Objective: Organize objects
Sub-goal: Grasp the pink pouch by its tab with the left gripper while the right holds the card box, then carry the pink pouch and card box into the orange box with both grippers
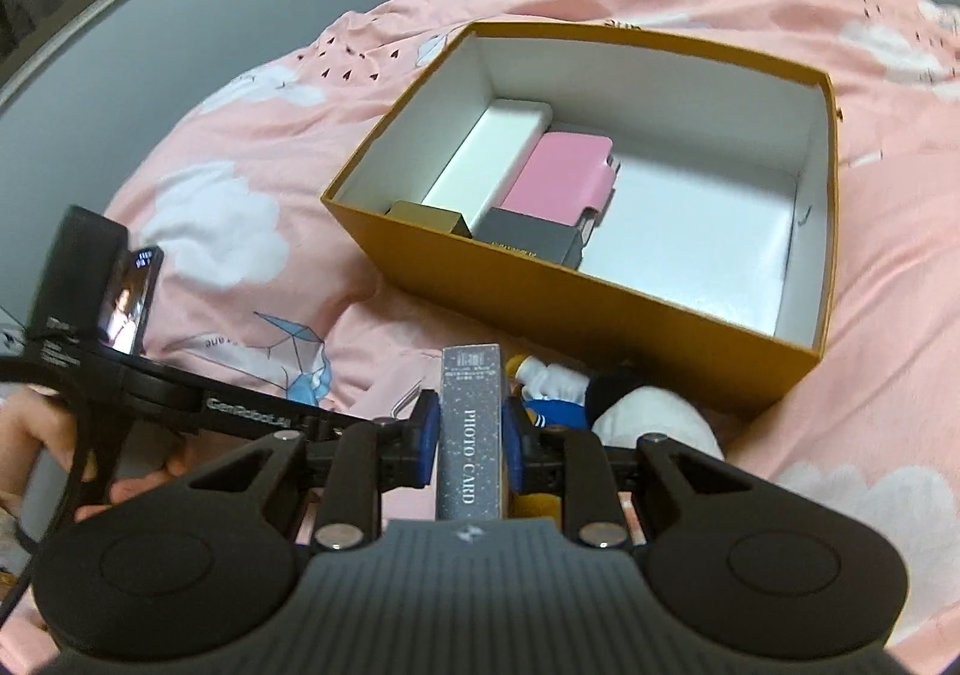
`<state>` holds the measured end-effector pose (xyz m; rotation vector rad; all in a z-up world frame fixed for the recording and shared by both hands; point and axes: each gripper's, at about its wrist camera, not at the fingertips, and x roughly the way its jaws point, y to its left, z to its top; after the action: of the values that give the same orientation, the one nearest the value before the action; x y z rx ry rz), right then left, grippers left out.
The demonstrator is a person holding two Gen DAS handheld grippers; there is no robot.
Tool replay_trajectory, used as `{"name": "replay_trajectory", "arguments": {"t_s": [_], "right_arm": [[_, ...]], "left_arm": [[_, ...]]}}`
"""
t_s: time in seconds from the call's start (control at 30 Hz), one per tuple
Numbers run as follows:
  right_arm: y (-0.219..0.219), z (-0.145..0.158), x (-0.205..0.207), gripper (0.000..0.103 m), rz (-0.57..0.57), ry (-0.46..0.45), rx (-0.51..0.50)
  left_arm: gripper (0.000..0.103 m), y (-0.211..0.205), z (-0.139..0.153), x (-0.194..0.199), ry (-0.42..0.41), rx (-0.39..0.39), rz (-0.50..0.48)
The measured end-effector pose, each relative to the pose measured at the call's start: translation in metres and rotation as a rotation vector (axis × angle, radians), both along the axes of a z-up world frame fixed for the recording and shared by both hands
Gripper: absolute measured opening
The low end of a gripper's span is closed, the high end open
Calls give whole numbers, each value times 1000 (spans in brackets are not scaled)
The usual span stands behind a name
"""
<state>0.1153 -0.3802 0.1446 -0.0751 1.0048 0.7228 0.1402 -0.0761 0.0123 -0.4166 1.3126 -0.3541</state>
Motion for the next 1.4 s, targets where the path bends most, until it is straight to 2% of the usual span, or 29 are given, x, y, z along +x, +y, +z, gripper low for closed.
{"name": "replay_trajectory", "arguments": {"t_s": [0.1, 0.13, 0.17, 0.23, 0.33, 0.53, 0.6, 0.63, 0.67, 0.7, 0.8, 0.93, 1.07, 1.4], "right_arm": [[-8, -2, 3, 23, -23, 13, 14], [-12, -2, 4, 16, -39, 7, 4], [-13, -4, 5, 0, -58, -4, -33], [-16, -12, 7, 1, -90, -27, -98], [-25, -27, 13, 1, -101, 74, -23], [-30, -26, 14, 13, -126, 103, 30], [-32, -20, 12, 30, -133, 97, 54], [-32, -17, 10, 34, -130, 94, 63], [-29, -15, 8, 46, -117, 92, 64], [-25, -14, 6, 52, -97, 89, 57], [-12, -19, 0, 54, -52, 88, 10], [-3, -34, 1, 58, -53, 115, -43], [2, -38, 4, 61, -53, 115, -47], [6, -47, 7, 60, -64, 134, -50]], "left_arm": [[65, -4, -8, 7, 24, 16, 2], [65, -5, -11, 8, 32, 21, 0], [65, -7, -12, 10, 34, 18, -3], [56, -9, -13, 11, 39, 13, -6], [48, -10, -12, 11, 34, 24, -7], [31, -13, 2, 4, -14, 47, -20], [28, -16, 10, 0, -44, 61, -33], [27, -17, 14, -2, -57, 68, -40], [26, -19, 17, -4, -71, 75, -49], [25, -20, 20, -6, -83, 82, -55], [24, -20, 29, -13, -116, 91, -60], [24, -12, 41, -18, -150, 83, -51], [24, -10, 48, -17, -166, 72, -46], [24, -3, 63, -21, -222, 48, -30]]}}
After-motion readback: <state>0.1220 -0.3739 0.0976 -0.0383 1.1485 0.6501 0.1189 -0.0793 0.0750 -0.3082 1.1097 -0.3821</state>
